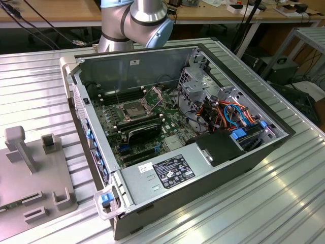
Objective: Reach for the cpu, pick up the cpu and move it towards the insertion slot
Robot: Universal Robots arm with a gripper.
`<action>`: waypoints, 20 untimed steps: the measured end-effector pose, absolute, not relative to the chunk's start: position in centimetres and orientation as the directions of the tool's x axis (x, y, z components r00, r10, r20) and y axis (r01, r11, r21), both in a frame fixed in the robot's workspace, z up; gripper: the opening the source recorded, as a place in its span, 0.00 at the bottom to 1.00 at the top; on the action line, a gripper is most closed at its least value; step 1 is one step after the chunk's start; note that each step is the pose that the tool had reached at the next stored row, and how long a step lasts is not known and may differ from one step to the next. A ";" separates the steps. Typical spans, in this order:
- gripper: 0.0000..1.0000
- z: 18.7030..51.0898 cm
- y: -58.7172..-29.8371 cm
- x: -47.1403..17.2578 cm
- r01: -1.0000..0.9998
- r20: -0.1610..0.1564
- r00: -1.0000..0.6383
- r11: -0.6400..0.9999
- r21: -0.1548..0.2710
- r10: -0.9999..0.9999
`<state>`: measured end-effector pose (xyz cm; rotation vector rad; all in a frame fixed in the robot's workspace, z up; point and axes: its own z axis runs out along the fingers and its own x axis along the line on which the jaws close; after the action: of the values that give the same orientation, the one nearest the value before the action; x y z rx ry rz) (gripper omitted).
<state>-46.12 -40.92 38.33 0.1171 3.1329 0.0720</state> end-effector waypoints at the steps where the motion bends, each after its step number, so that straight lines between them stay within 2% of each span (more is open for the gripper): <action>1: 0.78 38.3 -40.9 -46.1 0.071 -0.004 -0.997 0.996 0.046 0.071; 5: 0.78 37.7 -40.9 -46.1 -0.018 0.000 -1.000 0.999 0.044 -0.018; 20: 0.78 37.3 -40.9 -46.2 -0.023 0.001 -1.000 0.999 0.044 -0.023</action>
<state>-46.21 -40.92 37.33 -0.0355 3.1420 0.0692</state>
